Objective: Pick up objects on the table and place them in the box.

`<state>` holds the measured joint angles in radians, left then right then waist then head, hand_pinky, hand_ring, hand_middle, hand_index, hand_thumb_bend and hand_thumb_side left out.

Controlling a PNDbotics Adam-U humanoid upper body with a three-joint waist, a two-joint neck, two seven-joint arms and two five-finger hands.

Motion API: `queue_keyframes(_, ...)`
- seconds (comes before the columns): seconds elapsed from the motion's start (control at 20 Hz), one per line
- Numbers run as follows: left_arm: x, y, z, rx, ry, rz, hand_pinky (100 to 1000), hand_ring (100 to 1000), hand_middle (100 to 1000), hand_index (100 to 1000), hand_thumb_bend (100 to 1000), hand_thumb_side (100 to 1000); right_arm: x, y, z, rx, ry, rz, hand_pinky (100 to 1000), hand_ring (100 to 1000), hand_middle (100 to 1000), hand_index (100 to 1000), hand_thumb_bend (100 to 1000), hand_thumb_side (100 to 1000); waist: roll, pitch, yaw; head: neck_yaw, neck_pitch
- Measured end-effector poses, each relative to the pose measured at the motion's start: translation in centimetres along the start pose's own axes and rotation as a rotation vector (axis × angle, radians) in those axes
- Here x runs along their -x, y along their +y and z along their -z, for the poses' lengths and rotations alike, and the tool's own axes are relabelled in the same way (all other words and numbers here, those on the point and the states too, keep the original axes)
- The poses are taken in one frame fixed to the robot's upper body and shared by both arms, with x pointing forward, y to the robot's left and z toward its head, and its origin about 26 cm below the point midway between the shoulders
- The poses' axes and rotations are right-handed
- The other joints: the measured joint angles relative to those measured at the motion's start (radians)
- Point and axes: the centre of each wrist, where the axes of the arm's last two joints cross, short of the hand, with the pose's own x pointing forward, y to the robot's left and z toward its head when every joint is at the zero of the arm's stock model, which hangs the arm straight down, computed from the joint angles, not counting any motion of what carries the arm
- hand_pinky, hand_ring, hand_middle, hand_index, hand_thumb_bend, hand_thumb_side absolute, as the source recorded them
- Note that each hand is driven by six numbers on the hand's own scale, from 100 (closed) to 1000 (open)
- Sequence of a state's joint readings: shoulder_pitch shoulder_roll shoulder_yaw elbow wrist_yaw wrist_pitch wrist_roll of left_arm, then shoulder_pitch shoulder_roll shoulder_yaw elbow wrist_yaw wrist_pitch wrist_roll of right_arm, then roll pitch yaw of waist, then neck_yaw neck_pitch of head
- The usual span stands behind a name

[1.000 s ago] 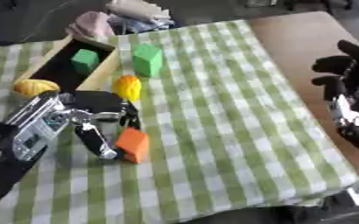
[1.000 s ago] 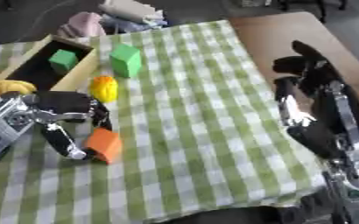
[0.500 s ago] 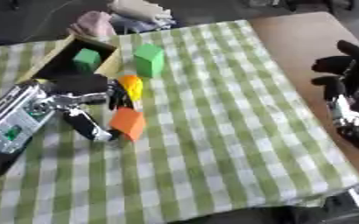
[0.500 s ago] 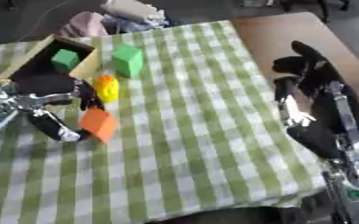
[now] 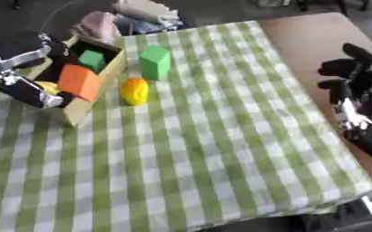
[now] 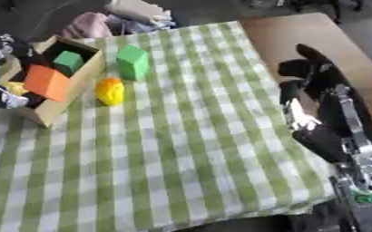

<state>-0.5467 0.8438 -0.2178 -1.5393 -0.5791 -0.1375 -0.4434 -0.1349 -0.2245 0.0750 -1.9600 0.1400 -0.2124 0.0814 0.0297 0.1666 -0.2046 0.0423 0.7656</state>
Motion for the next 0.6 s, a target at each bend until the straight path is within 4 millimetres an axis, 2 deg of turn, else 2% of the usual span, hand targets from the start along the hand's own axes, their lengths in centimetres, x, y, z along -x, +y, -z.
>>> queue_keyframes(0.3,3.0,-1.3,-0.1,-0.001,0.149,0.021,744,608,597,671,379,100,0.2,0.0,-0.1,-0.002,0.009,0.001,694,777,721,939,100,470,0.000,0.000,0.000,-0.002,0.000)
queue_keyframes(0.6,4.4,-3.0,0.2,0.027,0.223,0.021,754,640,637,708,385,127,0.2,0.1,-0.2,-0.005,0.010,0.001,693,777,721,939,100,470,0.000,0.000,0.000,-0.005,0.000)
